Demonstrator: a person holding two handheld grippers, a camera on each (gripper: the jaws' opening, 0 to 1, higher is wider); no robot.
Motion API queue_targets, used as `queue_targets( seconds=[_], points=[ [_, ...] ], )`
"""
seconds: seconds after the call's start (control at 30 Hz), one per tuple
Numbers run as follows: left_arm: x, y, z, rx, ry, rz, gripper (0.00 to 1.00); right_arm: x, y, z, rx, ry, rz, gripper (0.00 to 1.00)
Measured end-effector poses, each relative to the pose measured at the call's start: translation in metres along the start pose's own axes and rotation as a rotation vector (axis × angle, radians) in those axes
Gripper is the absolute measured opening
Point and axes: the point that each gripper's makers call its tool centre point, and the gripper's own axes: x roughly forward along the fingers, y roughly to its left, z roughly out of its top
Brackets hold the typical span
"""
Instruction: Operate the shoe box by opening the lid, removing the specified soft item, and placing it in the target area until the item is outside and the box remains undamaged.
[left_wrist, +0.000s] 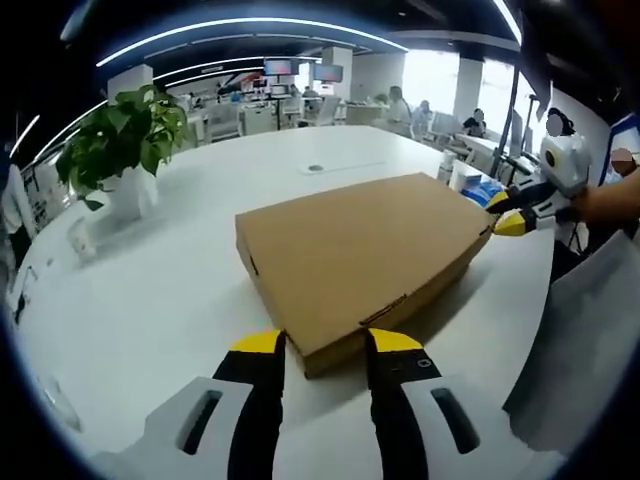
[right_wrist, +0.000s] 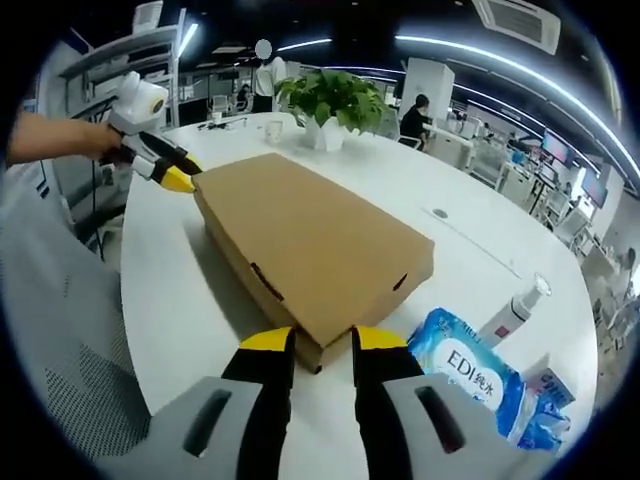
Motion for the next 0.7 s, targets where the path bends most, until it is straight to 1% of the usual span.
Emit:
queue_targets(
  seconds=[0.37,0.63,0.7],
  points=[
    [0.024,0.011,0.02,-0.004,0.005,-0.014,0.32,0.013,-0.028,0.007,-0.01,0.012,-0.007,0.21],
    [0.028,0.011,0.023,-0.001,0.006,-0.021,0.32,0.015,-0.031,0.007,-0.005,0.01,-0.011,0.21],
    [0.028,0.012,0.023,-0.018,0.009,-0.019,0.32,0.015,-0.032,0.007,-0.001,0.008,-0.013,0.21]
  ],
)
